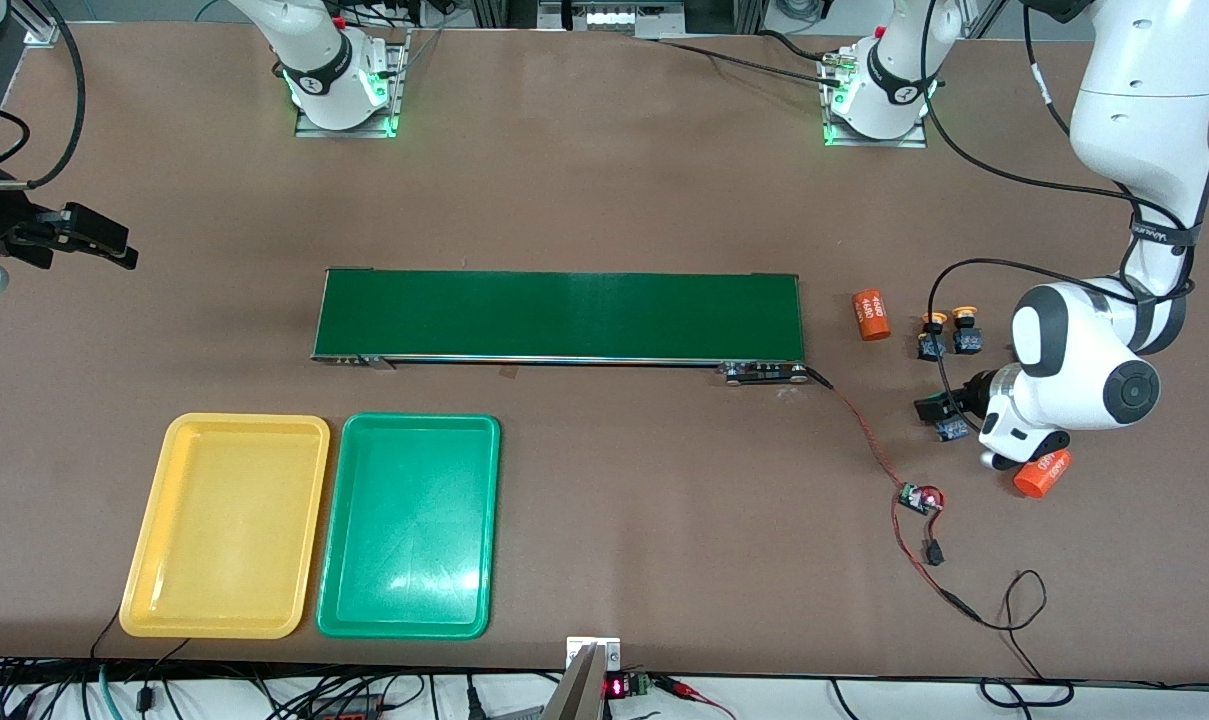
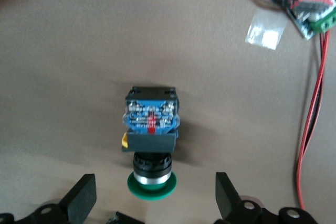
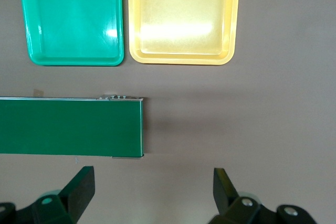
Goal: Sort buttons by color to trays
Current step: 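Grasp the green-cap button with the left gripper and lift it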
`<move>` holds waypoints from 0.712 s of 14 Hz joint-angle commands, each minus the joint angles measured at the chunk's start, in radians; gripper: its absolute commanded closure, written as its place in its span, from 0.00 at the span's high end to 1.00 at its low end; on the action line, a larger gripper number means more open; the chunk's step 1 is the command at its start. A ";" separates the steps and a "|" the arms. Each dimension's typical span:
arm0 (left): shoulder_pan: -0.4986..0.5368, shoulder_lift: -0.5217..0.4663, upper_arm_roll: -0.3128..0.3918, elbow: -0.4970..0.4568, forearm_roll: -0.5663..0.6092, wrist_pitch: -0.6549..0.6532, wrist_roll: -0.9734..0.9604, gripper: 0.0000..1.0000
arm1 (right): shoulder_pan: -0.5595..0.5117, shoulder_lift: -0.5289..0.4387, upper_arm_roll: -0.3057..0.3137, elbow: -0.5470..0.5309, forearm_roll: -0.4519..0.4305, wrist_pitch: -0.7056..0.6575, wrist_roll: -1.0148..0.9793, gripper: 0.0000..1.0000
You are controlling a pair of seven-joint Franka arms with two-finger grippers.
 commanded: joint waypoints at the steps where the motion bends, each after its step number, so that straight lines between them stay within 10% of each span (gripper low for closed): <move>1: 0.001 0.035 0.007 0.046 0.017 0.002 -0.007 1.00 | -0.006 -0.015 0.005 -0.015 -0.007 0.012 -0.015 1.00; 6: 0.012 0.069 0.007 0.079 0.052 0.002 -0.005 0.96 | -0.006 -0.015 0.005 -0.015 -0.007 0.012 -0.015 1.00; 10: 0.013 0.064 0.007 0.078 0.054 -0.021 -0.004 0.06 | -0.006 -0.015 0.005 -0.015 -0.009 0.012 -0.015 1.00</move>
